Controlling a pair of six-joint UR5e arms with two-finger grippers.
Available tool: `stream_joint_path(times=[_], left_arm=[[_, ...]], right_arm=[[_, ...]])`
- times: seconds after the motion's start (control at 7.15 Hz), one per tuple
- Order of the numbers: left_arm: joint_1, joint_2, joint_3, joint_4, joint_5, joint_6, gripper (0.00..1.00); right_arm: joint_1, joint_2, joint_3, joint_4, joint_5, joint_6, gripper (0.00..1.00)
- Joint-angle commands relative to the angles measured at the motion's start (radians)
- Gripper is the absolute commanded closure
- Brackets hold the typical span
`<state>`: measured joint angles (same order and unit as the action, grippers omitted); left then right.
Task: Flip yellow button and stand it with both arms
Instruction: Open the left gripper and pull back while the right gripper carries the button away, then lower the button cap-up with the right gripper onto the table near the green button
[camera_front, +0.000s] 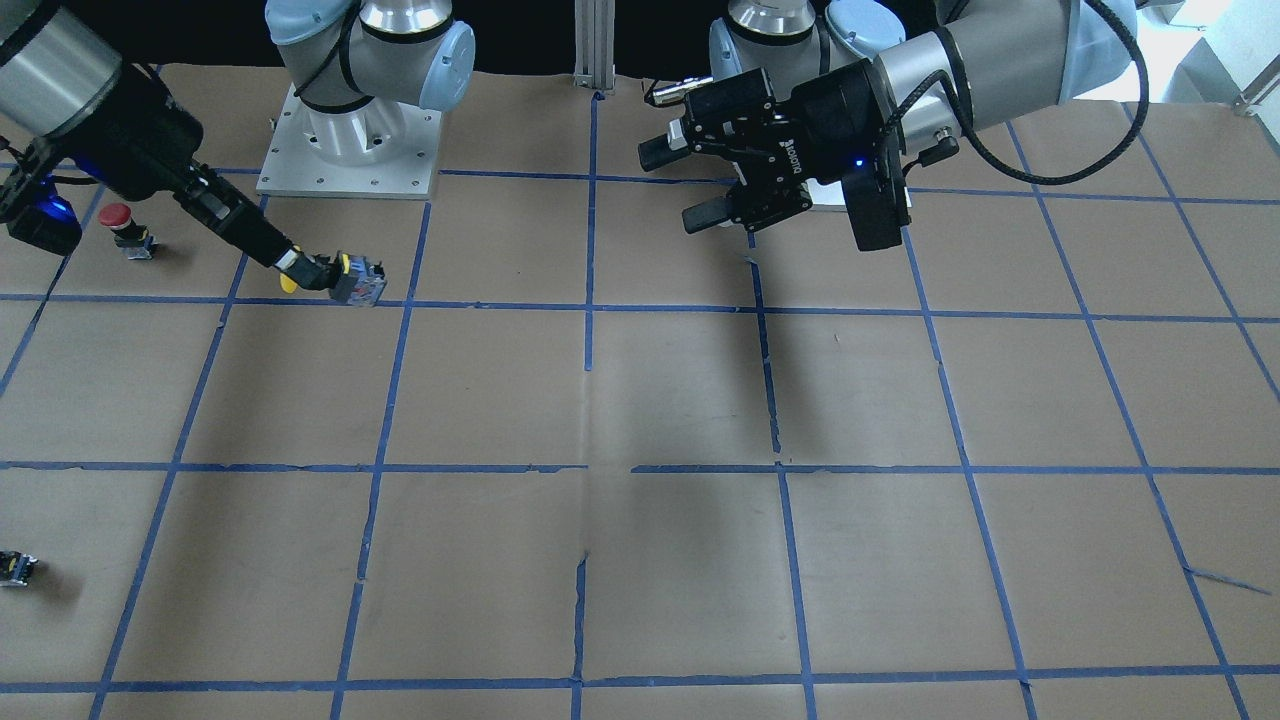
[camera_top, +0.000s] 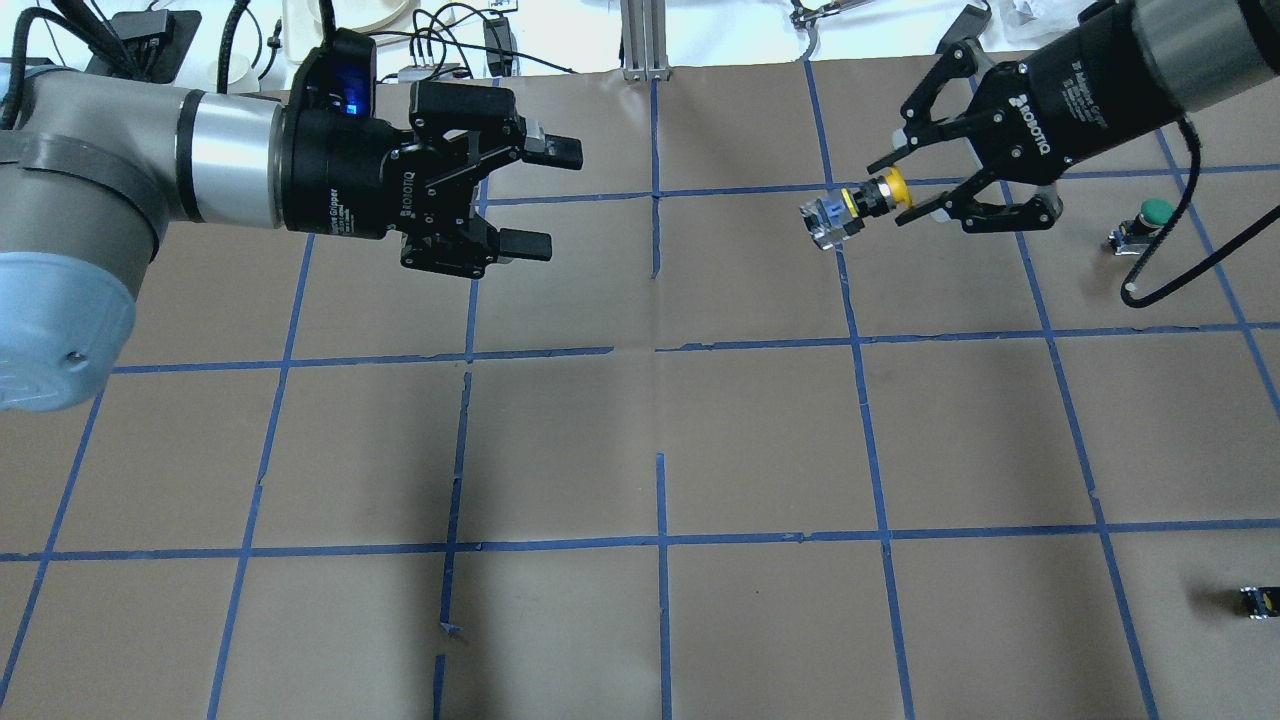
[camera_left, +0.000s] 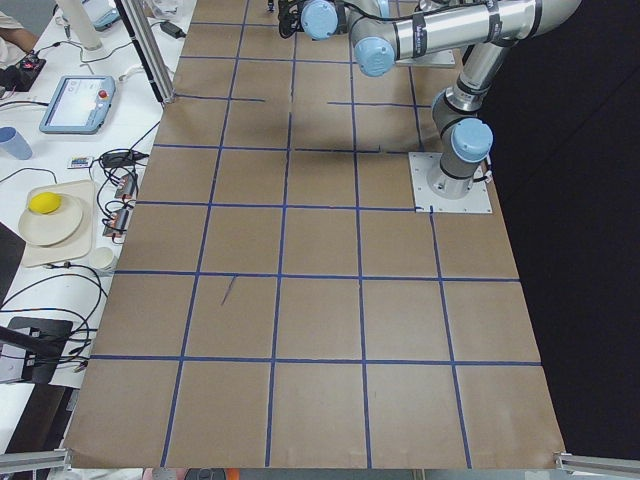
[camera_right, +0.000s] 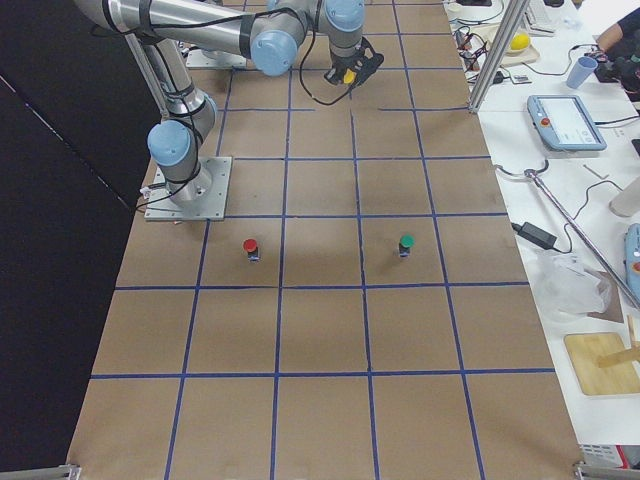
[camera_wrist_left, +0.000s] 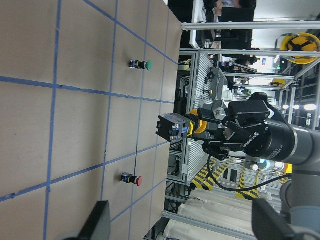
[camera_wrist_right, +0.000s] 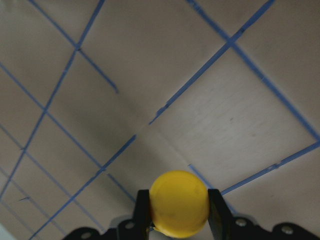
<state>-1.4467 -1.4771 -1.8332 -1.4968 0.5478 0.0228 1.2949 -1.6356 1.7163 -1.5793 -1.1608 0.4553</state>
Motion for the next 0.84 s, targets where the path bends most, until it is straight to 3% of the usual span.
stream_joint_path(times=[0.0,0.14,0.42,0.7], left_arm=[[-0.004,-0.006,0.038,0.003,0.276,-0.006,0.01],[-0.003,-0.006,0.054,0.004,0.411,-0.004,0.01],[-0.006,-0.006,0.132,-0.005,0.729,-0.009,0.01],[-0.017,-0.035,0.198,-0.025,0.899,0.005,0.01]], right_arm=[[-0.038,0.039,0.041,-0.086,-0.337,-0.055,0.94],[-0.078,0.064,0.077,-0.146,-0.418,-0.034,0.94],[-0.126,0.127,0.162,-0.374,-0.616,0.005,0.94],[-0.126,0.178,0.244,-0.577,-0.782,0.037,0.94]])
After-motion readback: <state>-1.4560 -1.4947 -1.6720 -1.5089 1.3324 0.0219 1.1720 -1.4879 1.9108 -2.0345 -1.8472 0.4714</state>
